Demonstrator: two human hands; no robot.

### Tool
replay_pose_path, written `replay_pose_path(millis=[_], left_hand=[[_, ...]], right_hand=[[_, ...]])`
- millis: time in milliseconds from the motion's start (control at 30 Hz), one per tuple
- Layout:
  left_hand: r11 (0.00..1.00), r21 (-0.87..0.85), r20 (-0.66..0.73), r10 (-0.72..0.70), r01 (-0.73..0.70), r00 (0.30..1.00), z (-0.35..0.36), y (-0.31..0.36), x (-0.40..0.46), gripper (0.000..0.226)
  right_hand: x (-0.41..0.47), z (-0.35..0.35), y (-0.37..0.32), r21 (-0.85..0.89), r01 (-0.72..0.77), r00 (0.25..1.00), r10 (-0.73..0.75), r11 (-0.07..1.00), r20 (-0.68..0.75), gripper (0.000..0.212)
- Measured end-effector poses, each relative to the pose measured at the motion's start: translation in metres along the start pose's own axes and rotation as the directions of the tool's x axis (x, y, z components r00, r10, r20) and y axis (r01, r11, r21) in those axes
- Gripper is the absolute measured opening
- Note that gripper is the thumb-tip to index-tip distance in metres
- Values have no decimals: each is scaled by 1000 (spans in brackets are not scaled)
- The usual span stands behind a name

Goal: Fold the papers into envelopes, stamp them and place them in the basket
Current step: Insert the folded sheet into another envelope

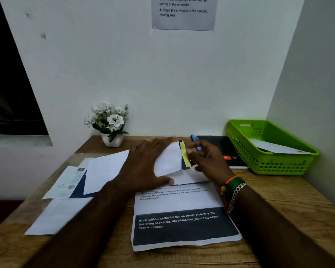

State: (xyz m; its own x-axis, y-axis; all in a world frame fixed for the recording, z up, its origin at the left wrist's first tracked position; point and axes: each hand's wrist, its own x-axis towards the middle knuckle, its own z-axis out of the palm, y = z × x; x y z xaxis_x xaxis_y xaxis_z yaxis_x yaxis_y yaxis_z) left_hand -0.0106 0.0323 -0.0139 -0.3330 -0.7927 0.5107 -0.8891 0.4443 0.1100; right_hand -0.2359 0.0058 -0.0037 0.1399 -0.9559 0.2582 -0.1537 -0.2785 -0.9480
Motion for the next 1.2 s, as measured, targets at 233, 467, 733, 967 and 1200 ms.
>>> replay_pose_path(millis=[233, 467, 733, 967, 1200], left_hand=[[999, -8, -7, -37, 37, 999, -4, -11, -2, 123], [999, -39, -13, -34, 34, 999, -3, -13, -2, 126], [998, 10, -64, -55, 56, 996, -1, -18, -1, 127], [991, 64, -104, -113, 120, 988, -3, -28, 2, 125], [986, 72, -159, -140, 153, 977, -7, -36, 3, 126]], right_hand=[[12, -40, 25, -751, 226, 960, -9, 620, 281, 49], [12, -39, 21, -772, 214, 960, 17, 598, 279, 58], [22, -65, 16, -355, 93, 988, -130, 930, -79, 9], [19, -88, -2, -30, 186, 906, -184, 982, -381, 14], [14, -89, -4, -232, 250, 929, -300, 940, -216, 5]])
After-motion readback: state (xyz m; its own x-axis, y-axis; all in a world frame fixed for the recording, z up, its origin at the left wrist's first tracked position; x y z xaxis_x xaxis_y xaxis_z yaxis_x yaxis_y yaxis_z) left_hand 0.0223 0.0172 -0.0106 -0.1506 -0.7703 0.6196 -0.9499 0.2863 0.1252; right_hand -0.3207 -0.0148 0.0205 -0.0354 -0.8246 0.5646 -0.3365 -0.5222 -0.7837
